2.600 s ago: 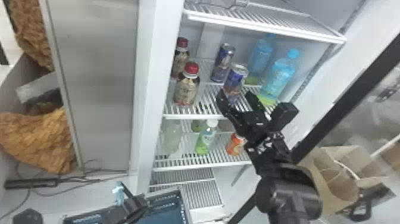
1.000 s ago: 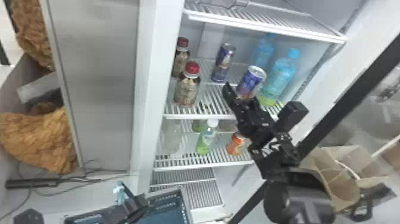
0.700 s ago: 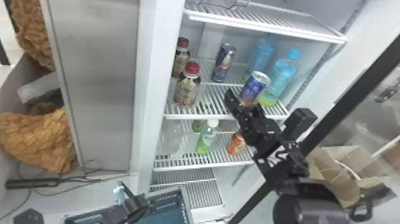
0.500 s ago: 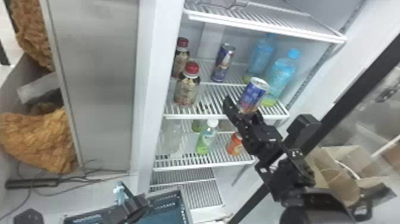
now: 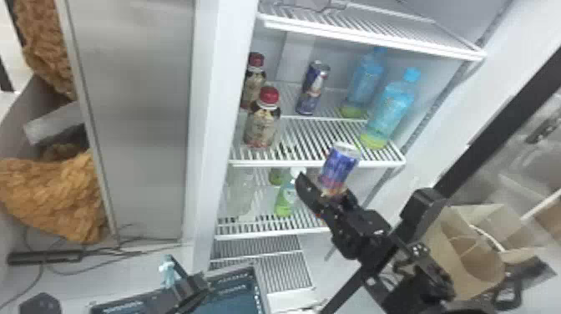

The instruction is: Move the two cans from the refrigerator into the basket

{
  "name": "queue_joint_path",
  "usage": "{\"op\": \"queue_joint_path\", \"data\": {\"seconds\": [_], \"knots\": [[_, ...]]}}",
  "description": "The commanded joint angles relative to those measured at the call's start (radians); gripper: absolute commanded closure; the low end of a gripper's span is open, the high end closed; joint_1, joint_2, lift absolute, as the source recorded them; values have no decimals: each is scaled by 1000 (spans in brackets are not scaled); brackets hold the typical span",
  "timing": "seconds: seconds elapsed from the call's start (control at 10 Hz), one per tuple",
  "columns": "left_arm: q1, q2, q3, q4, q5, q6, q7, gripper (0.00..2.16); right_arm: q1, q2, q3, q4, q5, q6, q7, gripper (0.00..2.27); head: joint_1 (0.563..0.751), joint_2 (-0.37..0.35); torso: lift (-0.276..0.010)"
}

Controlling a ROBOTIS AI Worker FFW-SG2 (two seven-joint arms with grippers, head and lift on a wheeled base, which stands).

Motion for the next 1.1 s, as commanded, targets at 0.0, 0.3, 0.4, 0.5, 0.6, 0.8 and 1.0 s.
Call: {"op": "queue_joint_path", "data": {"seconds": [0.0,0.3,0.4,0.5,0.6,0.8,1.0], "knots": [[0,0,-1,0,0,1,0,1191,35,5,15,-24,-11,42,12,1280,695,-350,-31],[0,0,1,0,0,1,0,1191,66,-1,61,-48,-63,167,76,1280,695,-311,-31],[0,0,1,0,0,1,0,1191,64,-1,77,-38,-91,219,98,1280,695,-298,-31],[0,-1,1,0,0,-2,0,1191,64,-1,87,-28,-99,268,121,1280,695,-271,-31],[3,-1,3,0,0,-2,0,1191,62,-1,95,-24,-99,324,147,1280,695,-249,-31],[8,-1,7,0,0,-2,0,1191,52,-10,111,-24,-97,415,185,1280,695,-220,-31],[8,-3,7,0,0,-2,0,1191,37,-33,135,-28,-97,513,216,1280,695,-192,-31]]}}
